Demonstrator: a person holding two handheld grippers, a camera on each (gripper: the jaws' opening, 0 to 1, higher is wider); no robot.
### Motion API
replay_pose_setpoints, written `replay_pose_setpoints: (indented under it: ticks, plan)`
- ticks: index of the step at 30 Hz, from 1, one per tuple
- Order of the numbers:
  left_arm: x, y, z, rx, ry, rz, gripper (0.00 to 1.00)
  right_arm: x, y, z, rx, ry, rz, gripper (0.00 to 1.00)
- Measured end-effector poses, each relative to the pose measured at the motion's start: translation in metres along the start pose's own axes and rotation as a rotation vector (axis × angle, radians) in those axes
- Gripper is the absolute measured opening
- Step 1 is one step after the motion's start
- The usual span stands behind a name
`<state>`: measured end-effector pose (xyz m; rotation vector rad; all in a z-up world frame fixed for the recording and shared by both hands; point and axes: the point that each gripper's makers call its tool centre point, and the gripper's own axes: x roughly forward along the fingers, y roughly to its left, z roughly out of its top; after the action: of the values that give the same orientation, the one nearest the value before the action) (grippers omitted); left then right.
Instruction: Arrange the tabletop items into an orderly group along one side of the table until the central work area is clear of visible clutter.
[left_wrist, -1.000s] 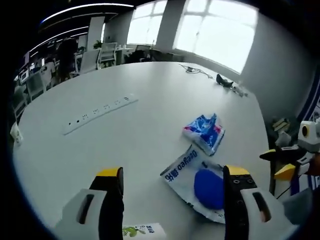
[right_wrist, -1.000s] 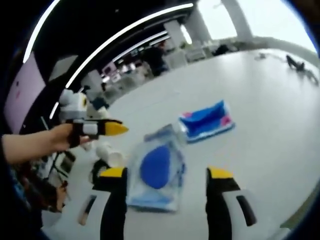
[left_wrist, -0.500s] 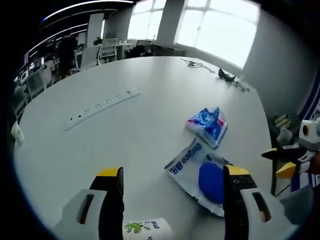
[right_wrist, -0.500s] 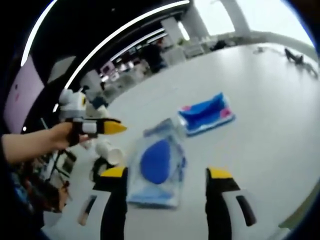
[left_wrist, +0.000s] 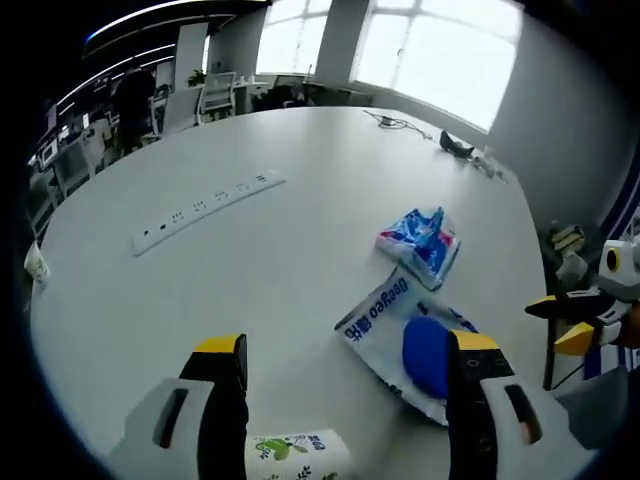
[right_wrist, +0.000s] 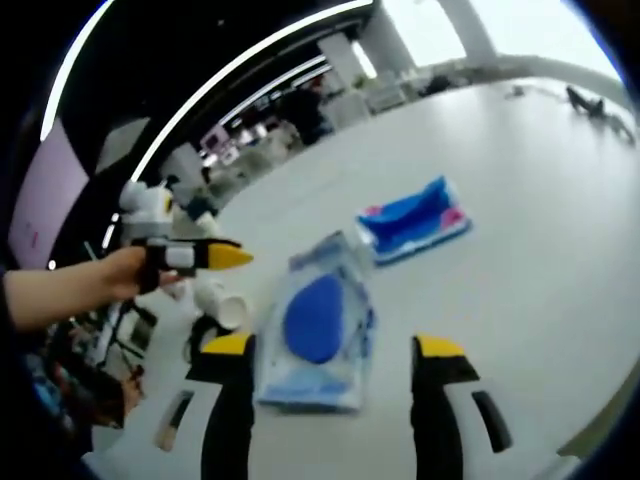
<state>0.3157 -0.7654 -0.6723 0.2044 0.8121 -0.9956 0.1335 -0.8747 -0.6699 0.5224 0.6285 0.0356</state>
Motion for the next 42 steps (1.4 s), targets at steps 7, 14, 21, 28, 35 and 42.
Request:
replay_pose_setpoints:
  ticks: [7,14,21,28,35,42]
  plan:
    - [-0.002,0.001,0.002,-0.001,-0.004,0.005,0.81,0.0,0.001,0.0,0.008,-0.005,0.003,0.6]
    - [-0.003,0.004,0.0,-0.006,-0.001,0.01,0.81,0.001,0.003,0.002,0.011,-0.008,0.009,0.6]
    - [-0.006,0.006,-0.001,-0.012,-0.001,0.015,0.8,0.002,0.005,0.0,0.011,0.0,0.014,0.6]
    - [-0.008,0.008,-0.002,-0.014,-0.001,0.019,0.81,0.002,0.006,0.001,0.012,-0.002,0.015,0.6]
    - [-0.008,0.009,-0.003,-0.011,0.002,0.02,0.81,0.003,0.008,0.0,0.017,0.0,0.02,0.6]
    - [-0.009,0.011,-0.006,-0.01,0.012,0.022,0.81,0.003,0.008,-0.002,0.022,0.007,0.025,0.6]
